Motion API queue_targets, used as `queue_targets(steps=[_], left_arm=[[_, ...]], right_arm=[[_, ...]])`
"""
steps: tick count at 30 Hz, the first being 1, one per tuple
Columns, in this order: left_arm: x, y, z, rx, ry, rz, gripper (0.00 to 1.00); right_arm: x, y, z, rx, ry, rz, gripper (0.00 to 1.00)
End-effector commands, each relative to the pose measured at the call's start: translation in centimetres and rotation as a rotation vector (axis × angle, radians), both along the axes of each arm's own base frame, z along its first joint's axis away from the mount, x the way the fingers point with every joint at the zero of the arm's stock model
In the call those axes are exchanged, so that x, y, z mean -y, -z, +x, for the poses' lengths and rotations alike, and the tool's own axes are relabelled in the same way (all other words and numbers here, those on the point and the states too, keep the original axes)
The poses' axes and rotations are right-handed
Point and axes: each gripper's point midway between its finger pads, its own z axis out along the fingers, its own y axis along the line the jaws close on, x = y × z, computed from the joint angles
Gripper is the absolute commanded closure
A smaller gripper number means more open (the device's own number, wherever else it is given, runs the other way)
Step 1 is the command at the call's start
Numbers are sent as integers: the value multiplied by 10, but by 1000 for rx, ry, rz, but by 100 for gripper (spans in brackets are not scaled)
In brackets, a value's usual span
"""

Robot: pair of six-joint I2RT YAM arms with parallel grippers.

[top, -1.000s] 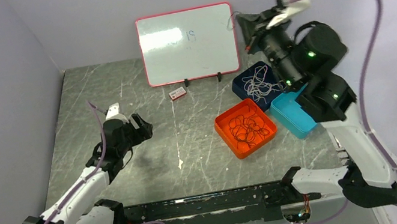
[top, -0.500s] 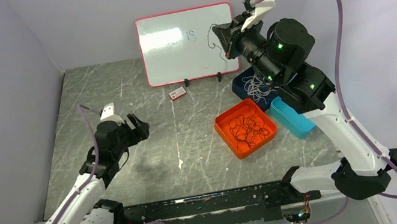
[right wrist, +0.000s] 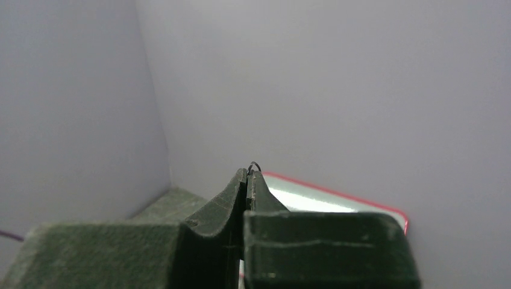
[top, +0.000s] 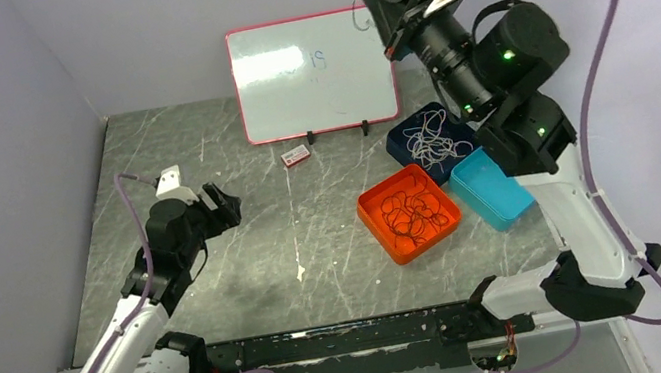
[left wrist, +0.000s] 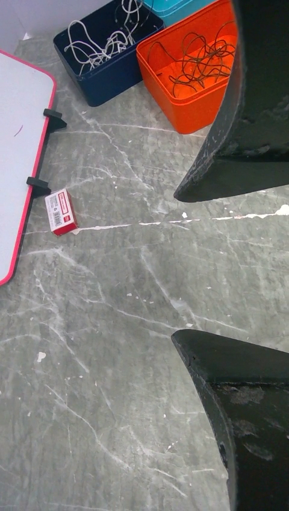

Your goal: Untangle the cables

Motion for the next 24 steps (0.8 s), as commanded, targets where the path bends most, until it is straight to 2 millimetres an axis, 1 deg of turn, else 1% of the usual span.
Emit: queue_targets(steps=[1,4,6,11,15,18,20,22,23,24], left_arm=[[-8,-11,1,23,-27,8,18],[-7,-12,2,26,-25,3,18],[-4,-12,2,29,-13,-2,18],[9,-19,0,65,72,-9,15],[22,-26,-1,100,156,-23,12],[46,-41,0,163,286,-54,8],[68,-57,1,220,415,-78,7],[88,-75,8,270,514,-97,5],[98,-82,12,295,559,-108,1],[108,-90,18,339,603,-94,0]], right_arm=[[22,-61,-24,176,25,61,100],[12,-78,-34,236,-44,51,100],[9,-86,-38,263,-71,54,100],[11,-96,-42,303,-71,73,100],[15,-101,-41,322,-42,78,100],[18,-102,-38,321,-19,78,100],[17,-100,-35,307,-15,70,100],[19,-97,-33,282,-1,75,100],[21,-95,-31,267,6,80,100],[22,-93,-31,256,11,88,100]])
